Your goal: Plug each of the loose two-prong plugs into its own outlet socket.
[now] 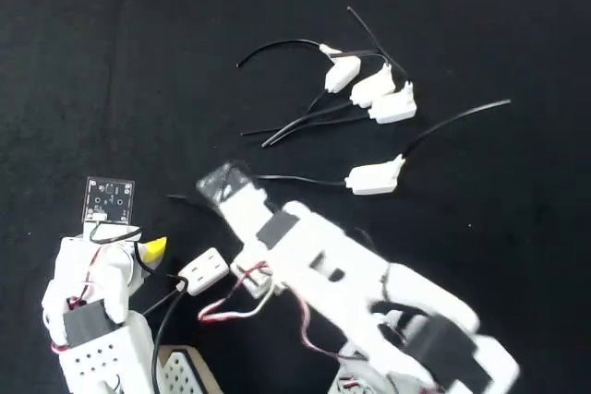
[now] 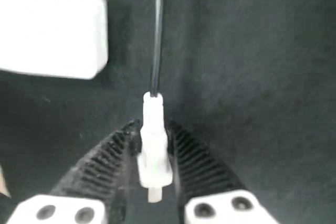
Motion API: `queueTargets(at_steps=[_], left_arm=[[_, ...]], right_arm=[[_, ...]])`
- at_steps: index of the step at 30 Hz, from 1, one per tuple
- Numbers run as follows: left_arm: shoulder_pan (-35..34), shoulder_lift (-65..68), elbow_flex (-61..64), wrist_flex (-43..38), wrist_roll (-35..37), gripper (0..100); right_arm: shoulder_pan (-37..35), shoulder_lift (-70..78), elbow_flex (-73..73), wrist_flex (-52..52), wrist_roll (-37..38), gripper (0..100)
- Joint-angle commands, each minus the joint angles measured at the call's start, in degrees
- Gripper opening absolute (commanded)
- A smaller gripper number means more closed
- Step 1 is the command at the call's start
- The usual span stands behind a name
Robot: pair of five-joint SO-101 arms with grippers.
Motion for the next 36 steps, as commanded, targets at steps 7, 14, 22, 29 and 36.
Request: queueTargets(at_steps=[7,14,22,29,36], left_arm=[[-0.3,-0.3,0.6,-0.3,-0.2,40],[-0.3,-0.3,0.5,-0.2,-0.2,40],[-0.3,-0.3,0.4,0.1,-0.2,40],[-0.3,-0.3,0.4,0.2,-0.4,40],[-0.3,-0.3,0.6,0.1,-0.4,40]], right_arm=[[1.1,-24.7,18.2,-19.1,1.4,1.1],[5.3,-19.1,16.9,-11.6,10.2,1.2],[14.4,-0.1,-2.2,-1.8,16.1,1.2],[14.5,11.8,-6.0,-5.8,21.4,1.5],[14.4,14.5,-6.3,-5.9,24.0,1.6]])
